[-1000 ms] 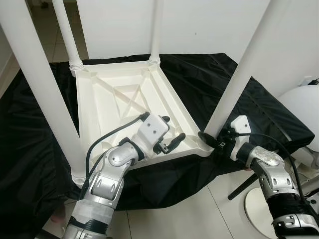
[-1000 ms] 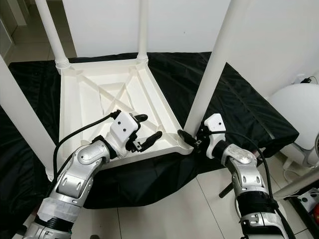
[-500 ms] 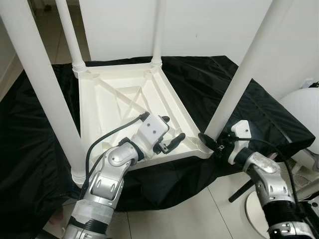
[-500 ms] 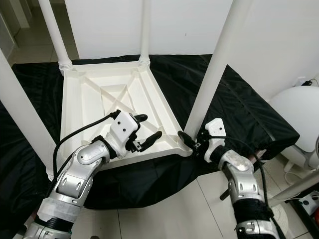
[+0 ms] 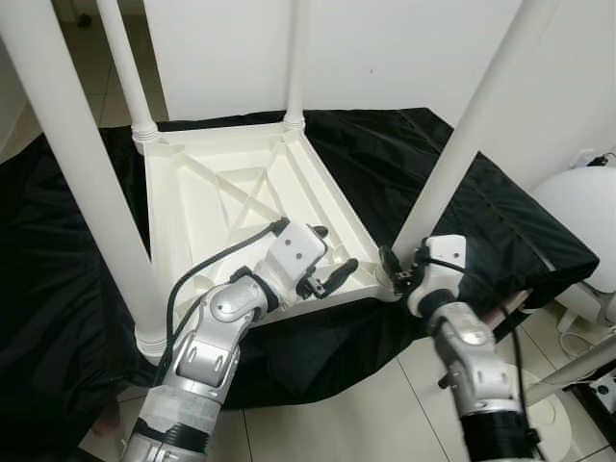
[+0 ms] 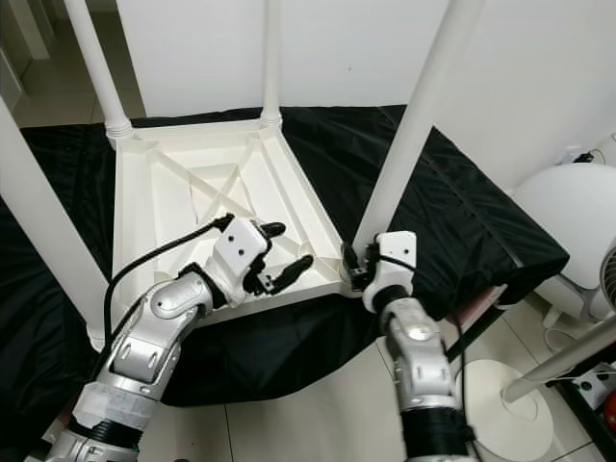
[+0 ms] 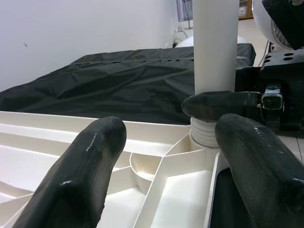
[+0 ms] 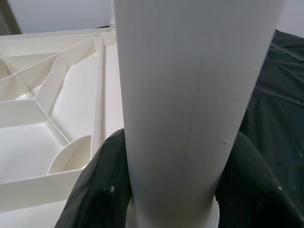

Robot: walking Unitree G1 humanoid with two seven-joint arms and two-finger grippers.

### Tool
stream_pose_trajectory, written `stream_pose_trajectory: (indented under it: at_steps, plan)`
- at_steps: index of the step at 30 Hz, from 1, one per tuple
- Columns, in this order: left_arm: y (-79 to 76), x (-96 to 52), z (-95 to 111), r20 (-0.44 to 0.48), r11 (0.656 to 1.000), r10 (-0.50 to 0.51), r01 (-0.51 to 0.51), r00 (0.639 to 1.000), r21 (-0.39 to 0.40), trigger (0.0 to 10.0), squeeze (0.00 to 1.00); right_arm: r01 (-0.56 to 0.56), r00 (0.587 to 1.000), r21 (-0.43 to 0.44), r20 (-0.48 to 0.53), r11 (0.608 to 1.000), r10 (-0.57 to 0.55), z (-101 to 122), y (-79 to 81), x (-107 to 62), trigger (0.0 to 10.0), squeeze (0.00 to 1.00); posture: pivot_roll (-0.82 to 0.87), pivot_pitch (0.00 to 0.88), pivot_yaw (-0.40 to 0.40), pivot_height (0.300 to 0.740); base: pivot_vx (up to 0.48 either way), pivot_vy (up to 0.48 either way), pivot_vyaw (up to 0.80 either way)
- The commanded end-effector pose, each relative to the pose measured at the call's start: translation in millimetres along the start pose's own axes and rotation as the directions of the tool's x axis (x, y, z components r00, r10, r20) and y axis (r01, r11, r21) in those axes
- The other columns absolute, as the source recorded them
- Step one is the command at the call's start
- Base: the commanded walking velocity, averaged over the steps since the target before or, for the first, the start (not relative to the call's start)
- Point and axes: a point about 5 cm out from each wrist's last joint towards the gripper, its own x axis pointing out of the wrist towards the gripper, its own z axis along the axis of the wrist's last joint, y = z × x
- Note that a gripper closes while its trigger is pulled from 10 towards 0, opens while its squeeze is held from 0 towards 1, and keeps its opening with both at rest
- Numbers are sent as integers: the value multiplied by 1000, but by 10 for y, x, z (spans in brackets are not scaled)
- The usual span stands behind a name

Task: Building children table

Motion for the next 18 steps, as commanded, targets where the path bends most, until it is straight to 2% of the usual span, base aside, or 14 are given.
stream_pose_trajectory:
  at_steps: [1, 2, 3, 4, 5, 6, 7, 9, 11, 12, 16, 17, 18]
  plan:
    - [29, 17, -5, 0, 997, 80, -80, 997, 9, 10000, 0, 121, 991, 51, -61, 991, -118, -123, 45, -56, 10000, 0, -74, 20, -34, 740, 0, 0, 0]
    - [29, 17, -5, 0, 997, 80, -80, 997, 9, 10000, 0, 121, 991, 51, -61, 991, -118, -123, 45, -56, 10000, 0, -74, 20, -34, 740, 0, 0, 0]
    - [33, 16, -7, -1, 996, 84, -84, 997, 8, 10000, 0, 194, 980, 85, -70, 977, -188, -142, 115, -70, 10000, 0, -73, 24, -33, 740, 0, 0, 0]
    - [33, 16, -7, -1, 996, 84, -84, 997, 8, 10000, 0, 194, 980, 85, -70, 977, -188, -142, 115, -70, 10000, 0, -73, 24, -33, 740, 0, 0, 0]
    - [36, 14, -6, -1, 996, 87, -87, 996, 8, 10000, 0, 247, 968, 105, -81, 963, -239, -155, 185, -75, 10000, 0, -70, 30, -35, 740, 0, 0, 0]
    - [36, 14, -6, -1, 996, 87, -87, 996, 8, 10000, 0, 247, 968, 105, -81, 963, -239, -155, 185, -75, 10000, 0, -70, 30, -35, 740, 0, 0, 0]
    - [39, 11, -6, -1, 996, 90, -90, 996, 7, 10000, 0, 257, 965, 108, -77, 960, -249, -132, 267, -65, 10000, 0, -70, 31, -33, 740, 0, 0, 0]
    - [41, 9, -8, -2, 996, 92, -92, 996, 7, 10000, 0, 245, 969, 132, -69, 961, -238, -89, 314, -61, 10000, 0, -73, 33, -31, 740, 0, 0, 0]
    - [43, 8, -11, -3, 996, 94, -94, 996, 6, 10000, 0, 186, 982, 179, -47, 966, -181, -22, 356, -70, 10000, 0, -74, 34, -30, 740, 0, 0, 0]
    - [45, 9, -9, -3, 996, 94, -94, 996, 7, 10000, 0, 160, 987, 178, -26, 971, -158, 9, 365, -86, 10000, 43, -73, 35, -30, 740, 0, 0, 0]
    - [47, 10, -8, -3, 996, 94, -94, 996, 7, 10000, 0, 145, 989, 171, -12, 974, -145, 26, 372, -95, 10000, 43, -73, 35, -30, 740, 0, 0, 0]
    - [55, 12, -6, -4, 995, 95, -95, 995, 9, 10000, 0, 137, 990, 165, 2, 977, -139, 44, 372, -105, 10000, 1000, -73, 35, -30, 740, 0, 0, 0]
    - [63, 14, -4, -4, 995, 98, -97, 995, 10, 10000, 0, 131, 991, 162, 12, 978, -134, 56, 346, -113, 10000, 1000, -74, 36, -31, 740, 0, 0, 0]
